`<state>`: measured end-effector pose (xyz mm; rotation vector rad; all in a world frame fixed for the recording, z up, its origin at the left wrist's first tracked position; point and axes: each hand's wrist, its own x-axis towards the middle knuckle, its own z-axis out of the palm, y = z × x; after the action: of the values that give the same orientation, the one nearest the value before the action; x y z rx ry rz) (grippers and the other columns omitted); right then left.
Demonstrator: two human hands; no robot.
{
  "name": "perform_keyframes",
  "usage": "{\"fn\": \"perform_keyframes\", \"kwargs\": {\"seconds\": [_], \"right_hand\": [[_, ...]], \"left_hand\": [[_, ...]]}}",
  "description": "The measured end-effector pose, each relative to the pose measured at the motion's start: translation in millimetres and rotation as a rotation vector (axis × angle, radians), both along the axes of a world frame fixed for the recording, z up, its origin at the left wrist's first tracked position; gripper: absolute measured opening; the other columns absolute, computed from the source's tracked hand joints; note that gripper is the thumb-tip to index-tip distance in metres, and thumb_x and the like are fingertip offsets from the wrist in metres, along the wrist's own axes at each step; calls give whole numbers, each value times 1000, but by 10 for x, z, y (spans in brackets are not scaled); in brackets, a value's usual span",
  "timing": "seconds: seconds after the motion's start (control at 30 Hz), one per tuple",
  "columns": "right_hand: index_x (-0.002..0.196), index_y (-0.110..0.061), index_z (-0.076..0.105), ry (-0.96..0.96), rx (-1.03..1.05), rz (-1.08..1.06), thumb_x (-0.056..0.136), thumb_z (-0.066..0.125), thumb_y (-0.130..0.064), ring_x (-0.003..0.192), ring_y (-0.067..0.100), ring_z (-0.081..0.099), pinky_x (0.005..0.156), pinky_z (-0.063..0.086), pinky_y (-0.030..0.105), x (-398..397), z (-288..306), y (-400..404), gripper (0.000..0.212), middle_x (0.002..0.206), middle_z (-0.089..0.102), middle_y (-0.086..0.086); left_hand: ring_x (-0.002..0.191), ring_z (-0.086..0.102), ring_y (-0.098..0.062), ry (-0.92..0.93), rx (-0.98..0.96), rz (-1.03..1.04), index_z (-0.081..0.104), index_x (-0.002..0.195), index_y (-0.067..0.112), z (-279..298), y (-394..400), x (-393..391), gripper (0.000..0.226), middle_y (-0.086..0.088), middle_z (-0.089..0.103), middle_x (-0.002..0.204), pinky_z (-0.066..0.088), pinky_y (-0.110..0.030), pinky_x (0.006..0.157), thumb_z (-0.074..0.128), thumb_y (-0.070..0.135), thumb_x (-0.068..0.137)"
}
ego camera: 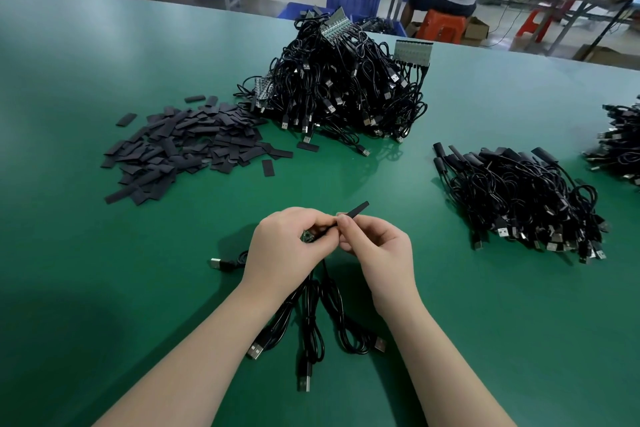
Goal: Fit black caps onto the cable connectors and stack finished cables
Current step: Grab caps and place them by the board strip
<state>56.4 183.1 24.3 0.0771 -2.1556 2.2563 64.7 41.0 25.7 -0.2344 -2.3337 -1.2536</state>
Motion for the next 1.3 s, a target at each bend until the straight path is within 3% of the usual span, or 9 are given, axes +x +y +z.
{"fn": "perform_keyframes", "kwargs": {"seconds": [0.37, 0.6, 0.73, 1.17, 1.3], "right_hand": [[76, -23, 79, -65, -79, 13, 88, 72, -14, 71, 6, 68, 70, 53, 17, 7, 52, -3, 16, 74, 74, -1], [78, -25, 80, -29, -74, 15, 90, 71, -12, 73, 5, 68, 72, 54, 18, 12, 56, -5, 19, 77, 75, -3], [80, -27, 80, 16, -76, -17, 89, 71, -10, 76, 4, 69, 75, 54, 18, 7, 54, -5, 21, 86, 77, -2], [76, -24, 79, -51, -77, 66, 90, 70, -12, 71, 6, 65, 75, 56, 22, 7, 70, 6, 20, 73, 73, -3], [92, -20, 78, -38, -121, 83, 89, 71, -9, 75, 4, 68, 74, 53, 16, 12, 67, 4, 14, 82, 75, -4]], "left_hand": [[73, 67, -6, 126, -49, -18, 80, 85, 16, -28, 2, -13, 10, 11, 73, 75, 53, -36, 70, 70, 16, 85], [77, 66, -4, 103, -22, 15, 79, 90, 22, -4, 18, -10, 14, 13, 73, 81, 56, -39, 73, 69, 20, 81], [76, 64, -2, 92, 8, 25, 79, 87, 23, 3, 43, 7, 13, 15, 72, 79, 56, -39, 73, 70, 20, 78], [83, 63, -6, 142, -60, 37, 80, 90, 18, 1, 15, 19, 14, 8, 75, 81, 50, -27, 76, 72, 15, 80], [81, 67, -4, 123, -18, 40, 79, 91, 18, 26, 17, 3, 15, 10, 75, 86, 56, -37, 77, 71, 16, 79]]}}
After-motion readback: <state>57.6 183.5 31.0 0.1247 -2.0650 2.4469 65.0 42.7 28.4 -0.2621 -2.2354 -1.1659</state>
